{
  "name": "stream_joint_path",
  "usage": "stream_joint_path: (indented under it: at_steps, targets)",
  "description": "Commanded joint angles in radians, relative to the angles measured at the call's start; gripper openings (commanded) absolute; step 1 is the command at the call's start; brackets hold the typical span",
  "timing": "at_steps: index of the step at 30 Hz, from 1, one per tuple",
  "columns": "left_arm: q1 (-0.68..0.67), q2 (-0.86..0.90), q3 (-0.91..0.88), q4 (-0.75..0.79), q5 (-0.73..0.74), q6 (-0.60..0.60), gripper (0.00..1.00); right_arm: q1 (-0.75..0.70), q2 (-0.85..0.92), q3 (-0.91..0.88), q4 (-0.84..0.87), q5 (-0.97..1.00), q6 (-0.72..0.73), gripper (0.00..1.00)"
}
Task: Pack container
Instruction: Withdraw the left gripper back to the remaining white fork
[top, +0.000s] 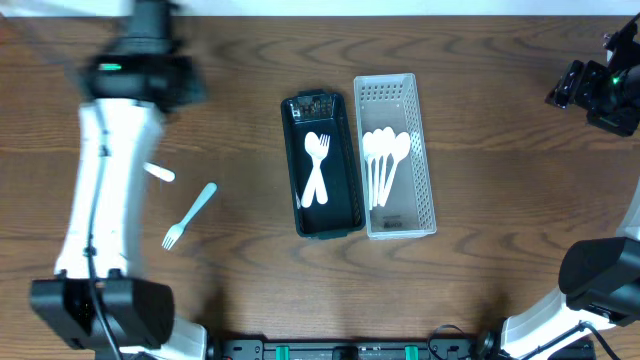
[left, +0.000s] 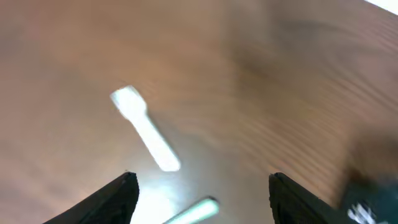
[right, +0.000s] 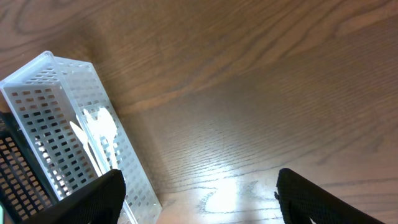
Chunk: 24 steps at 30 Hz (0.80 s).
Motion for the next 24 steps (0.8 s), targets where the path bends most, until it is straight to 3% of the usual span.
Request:
stream_joint_path:
  at_steps: [1,4,15,24]
  targets:
    - [0.137,0.056,-0.012,-0.024,0.029,-0.255,0.70,-0.005,-0.005,0.019,-0.004,0.003,-0.015,0.81]
    - [0.220,0.121,-0.016,-0.016,0.037,-0.371,0.70,-0.005,-0.005,0.019,-0.004,0.003,-0.012,0.80]
    - [0.251,0.422,-0.016,0.032,0.073,-0.466,0.71,-0.005,-0.005,0.019,-0.019,0.003,0.003,0.81]
    - [0.272,0.537,-0.016,0.092,0.092,-0.466,0.72,-0.005,-0.005,0.019,-0.054,0.003,0.003,0.81]
